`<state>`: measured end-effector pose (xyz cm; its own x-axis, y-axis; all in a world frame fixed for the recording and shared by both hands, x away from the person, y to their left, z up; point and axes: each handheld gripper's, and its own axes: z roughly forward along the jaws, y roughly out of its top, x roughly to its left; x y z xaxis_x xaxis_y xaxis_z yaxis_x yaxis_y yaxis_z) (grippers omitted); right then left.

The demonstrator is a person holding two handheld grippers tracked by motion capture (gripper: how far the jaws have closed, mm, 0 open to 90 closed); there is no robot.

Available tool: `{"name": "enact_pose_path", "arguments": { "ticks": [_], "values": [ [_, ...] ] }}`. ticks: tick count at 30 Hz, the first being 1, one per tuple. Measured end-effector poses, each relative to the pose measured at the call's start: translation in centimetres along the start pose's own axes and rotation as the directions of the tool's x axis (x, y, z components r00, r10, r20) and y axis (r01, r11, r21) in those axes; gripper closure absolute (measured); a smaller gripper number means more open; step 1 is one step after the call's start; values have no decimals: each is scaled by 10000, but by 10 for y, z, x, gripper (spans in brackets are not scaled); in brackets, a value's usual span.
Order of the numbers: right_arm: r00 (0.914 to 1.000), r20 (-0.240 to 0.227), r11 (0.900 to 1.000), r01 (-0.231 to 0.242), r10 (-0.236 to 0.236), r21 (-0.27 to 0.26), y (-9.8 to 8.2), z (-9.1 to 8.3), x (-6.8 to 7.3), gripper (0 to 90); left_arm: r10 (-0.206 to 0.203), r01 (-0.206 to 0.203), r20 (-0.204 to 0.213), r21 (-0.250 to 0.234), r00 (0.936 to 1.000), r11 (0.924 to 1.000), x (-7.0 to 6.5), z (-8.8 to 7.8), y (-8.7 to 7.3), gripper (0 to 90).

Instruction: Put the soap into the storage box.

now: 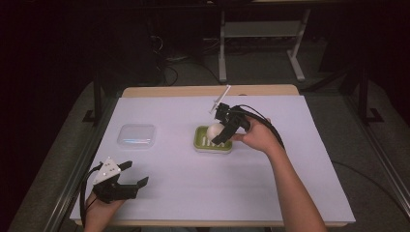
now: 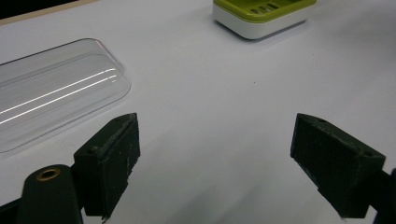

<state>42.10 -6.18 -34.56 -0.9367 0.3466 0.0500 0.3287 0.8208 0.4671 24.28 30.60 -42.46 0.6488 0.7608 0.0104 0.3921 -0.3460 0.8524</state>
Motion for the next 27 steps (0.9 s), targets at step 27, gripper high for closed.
{"name": "enact_pose_path", "arguments": {
  "ticks": [27],
  "values": [
    [9986,68,9966,-527,523,637,1,26,-18,244,37,-37,107,26,9999,10000,1,2,1,156]
  ]
}}
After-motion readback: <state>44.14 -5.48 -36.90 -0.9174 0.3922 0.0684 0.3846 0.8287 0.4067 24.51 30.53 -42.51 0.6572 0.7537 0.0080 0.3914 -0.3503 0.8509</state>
